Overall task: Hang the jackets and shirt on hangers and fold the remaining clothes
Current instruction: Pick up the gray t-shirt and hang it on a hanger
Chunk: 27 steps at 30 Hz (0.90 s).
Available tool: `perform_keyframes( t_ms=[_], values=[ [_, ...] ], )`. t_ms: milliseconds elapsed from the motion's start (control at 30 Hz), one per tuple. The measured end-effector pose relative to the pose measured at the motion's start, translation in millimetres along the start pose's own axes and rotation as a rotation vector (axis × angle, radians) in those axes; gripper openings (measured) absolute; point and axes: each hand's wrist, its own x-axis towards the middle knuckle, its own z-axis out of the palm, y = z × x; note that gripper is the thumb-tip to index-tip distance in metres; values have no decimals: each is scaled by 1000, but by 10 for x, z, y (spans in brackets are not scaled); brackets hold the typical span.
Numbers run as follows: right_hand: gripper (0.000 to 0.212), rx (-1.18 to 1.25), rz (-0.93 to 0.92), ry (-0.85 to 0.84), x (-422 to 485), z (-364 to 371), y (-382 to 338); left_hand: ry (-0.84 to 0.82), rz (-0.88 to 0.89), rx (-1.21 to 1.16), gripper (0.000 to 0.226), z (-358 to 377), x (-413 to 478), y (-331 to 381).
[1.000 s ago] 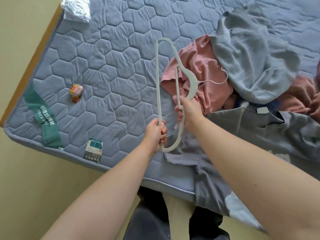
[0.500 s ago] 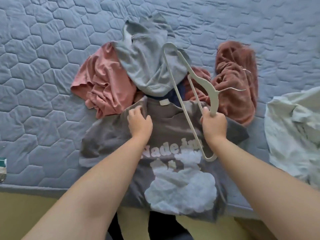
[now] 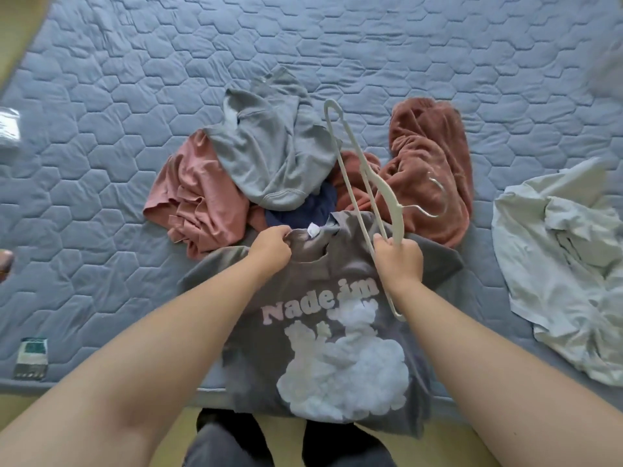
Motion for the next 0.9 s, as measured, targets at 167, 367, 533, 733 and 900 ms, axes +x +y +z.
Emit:
perform_keyframes(
  t_ms=[167,367,533,733,900],
  values=[
    [38,173,-25,-74,-268,-308,-381,-110,112,-126,16,-468,-498,574],
    [32,378,-53,-167,-688,-950,-792,-146,236,-115,28,-1071,-1123,1458],
    [29,476,-156,-137,-1085,-1418,-1256,-51,384,-123,22,-1544,-1603,2155],
    [27,599,-314,-151,-1554,-2054,-1753,23,571,-99,33,-2269,-2223,2841],
    [20,668,-481,-282,-1997,-2489,-2143,91,749,-42,27,-2769,-2622,3304]
  ],
)
